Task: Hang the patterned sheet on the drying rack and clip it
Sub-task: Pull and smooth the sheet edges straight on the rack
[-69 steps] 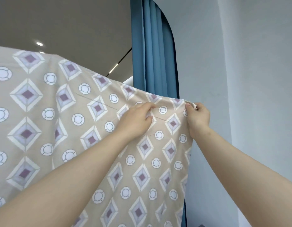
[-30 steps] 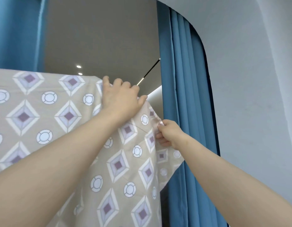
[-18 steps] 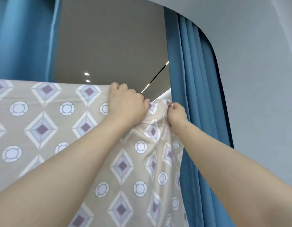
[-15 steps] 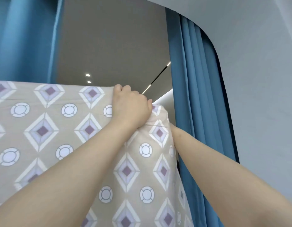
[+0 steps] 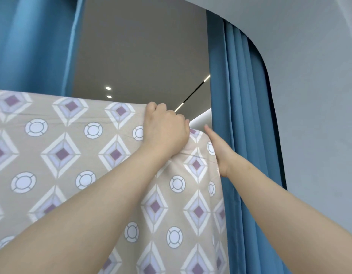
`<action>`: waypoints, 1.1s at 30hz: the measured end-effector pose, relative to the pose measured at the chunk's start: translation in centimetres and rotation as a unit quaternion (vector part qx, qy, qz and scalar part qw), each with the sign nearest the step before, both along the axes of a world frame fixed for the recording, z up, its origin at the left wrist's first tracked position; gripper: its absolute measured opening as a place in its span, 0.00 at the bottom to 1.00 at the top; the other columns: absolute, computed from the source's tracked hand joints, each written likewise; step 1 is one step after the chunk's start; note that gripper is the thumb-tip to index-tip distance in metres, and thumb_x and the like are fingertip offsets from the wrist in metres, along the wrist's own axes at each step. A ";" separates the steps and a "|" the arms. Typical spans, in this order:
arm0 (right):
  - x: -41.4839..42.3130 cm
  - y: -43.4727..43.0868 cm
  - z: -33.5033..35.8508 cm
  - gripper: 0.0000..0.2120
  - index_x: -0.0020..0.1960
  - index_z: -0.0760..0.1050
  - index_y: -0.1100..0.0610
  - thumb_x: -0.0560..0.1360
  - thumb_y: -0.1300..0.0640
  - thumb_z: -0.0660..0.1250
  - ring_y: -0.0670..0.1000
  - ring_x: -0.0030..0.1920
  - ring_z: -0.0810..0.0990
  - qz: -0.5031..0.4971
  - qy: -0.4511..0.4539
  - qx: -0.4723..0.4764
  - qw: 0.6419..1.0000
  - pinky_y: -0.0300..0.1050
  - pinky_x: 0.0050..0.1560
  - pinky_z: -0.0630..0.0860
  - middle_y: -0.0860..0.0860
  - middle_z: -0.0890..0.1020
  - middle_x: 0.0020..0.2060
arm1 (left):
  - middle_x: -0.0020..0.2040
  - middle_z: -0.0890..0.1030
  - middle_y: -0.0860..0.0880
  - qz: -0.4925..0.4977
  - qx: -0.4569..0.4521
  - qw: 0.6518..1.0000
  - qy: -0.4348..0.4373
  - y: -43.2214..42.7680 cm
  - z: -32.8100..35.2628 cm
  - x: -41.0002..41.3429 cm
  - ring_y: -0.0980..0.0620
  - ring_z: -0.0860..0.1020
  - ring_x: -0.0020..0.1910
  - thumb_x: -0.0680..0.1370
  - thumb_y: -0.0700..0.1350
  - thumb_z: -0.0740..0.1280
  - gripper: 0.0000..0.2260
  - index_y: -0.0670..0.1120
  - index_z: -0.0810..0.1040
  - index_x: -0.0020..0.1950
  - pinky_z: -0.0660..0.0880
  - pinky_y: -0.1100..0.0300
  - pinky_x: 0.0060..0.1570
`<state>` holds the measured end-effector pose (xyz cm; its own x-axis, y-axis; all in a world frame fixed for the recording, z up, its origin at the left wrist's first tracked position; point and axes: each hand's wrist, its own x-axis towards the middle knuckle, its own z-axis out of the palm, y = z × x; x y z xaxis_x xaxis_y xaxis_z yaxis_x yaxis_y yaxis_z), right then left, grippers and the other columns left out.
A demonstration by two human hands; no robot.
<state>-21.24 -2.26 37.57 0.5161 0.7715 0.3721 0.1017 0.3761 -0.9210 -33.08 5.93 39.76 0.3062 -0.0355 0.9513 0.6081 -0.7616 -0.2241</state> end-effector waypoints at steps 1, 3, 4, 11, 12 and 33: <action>-0.3 -0.4 0.0 0.29 0.58 0.79 0.54 0.77 0.35 0.52 0.55 0.48 0.81 0.034 -0.002 0.006 0.999 0.52 0.59 0.72 0.56 0.82 0.53 | 0.47 0.81 0.45 -0.018 -0.004 1.000 -0.002 0.0 0.1 -0.1 0.44 0.72 0.51 0.82 0.49 0.49 0.19 0.44 0.78 0.50 0.59 0.52 0.58; -1.0 -1.1 -0.2 0.23 0.57 0.78 0.55 0.79 0.41 0.53 0.55 0.50 0.81 0.069 -0.066 0.007 0.995 0.50 0.54 0.76 0.55 0.83 0.50 | 0.48 0.81 0.46 -0.078 -0.025 0.997 -0.003 0.3 0.4 -0.6 0.44 0.73 0.51 0.82 0.47 0.49 0.16 0.45 0.75 0.52 0.60 0.53 0.56; -1.2 -1.3 -0.2 0.18 0.59 0.77 0.56 0.79 0.46 0.56 0.54 0.49 0.81 0.058 -0.098 0.006 0.993 0.48 0.52 0.78 0.55 0.82 0.50 | 0.48 0.81 0.46 -0.113 -0.035 0.993 -0.002 0.4 0.6 -1.0 0.44 0.74 0.51 0.81 0.46 0.49 0.15 0.46 0.75 0.52 0.61 0.53 0.56; -3.7 -1.1 0.7 0.08 0.39 0.74 0.55 0.77 0.57 0.64 0.50 0.29 0.68 -0.167 -0.208 0.035 0.963 0.40 0.28 0.63 0.53 0.75 0.33 | 0.51 0.80 0.49 0.000 -0.062 0.998 0.001 1.7 1.1 -4.0 0.46 0.71 0.58 0.80 0.55 0.50 0.18 0.50 0.78 0.51 0.60 0.52 0.57; -4.2 -1.1 0.6 0.08 0.39 0.74 0.54 0.77 0.56 0.64 0.48 0.26 0.67 -0.183 -0.223 0.038 0.957 0.37 0.24 0.60 0.51 0.74 0.32 | 0.52 0.79 0.49 0.005 -0.066 0.998 0.010 1.6 1.2 -4.1 0.46 0.70 0.59 0.81 0.56 0.50 0.19 0.50 0.78 0.52 0.60 0.51 0.57; -7.2 -4.6 -5.7 0.22 0.69 0.66 0.45 0.77 0.59 0.55 0.48 0.57 0.77 -0.265 -0.225 0.077 0.934 0.45 0.56 0.76 0.47 0.76 0.61 | 0.64 0.73 0.44 -0.216 -0.053 0.966 -0.132 -0.5 -8.6 -5.4 0.41 0.70 0.63 0.70 0.45 0.62 0.16 0.48 0.77 0.57 0.68 0.46 0.57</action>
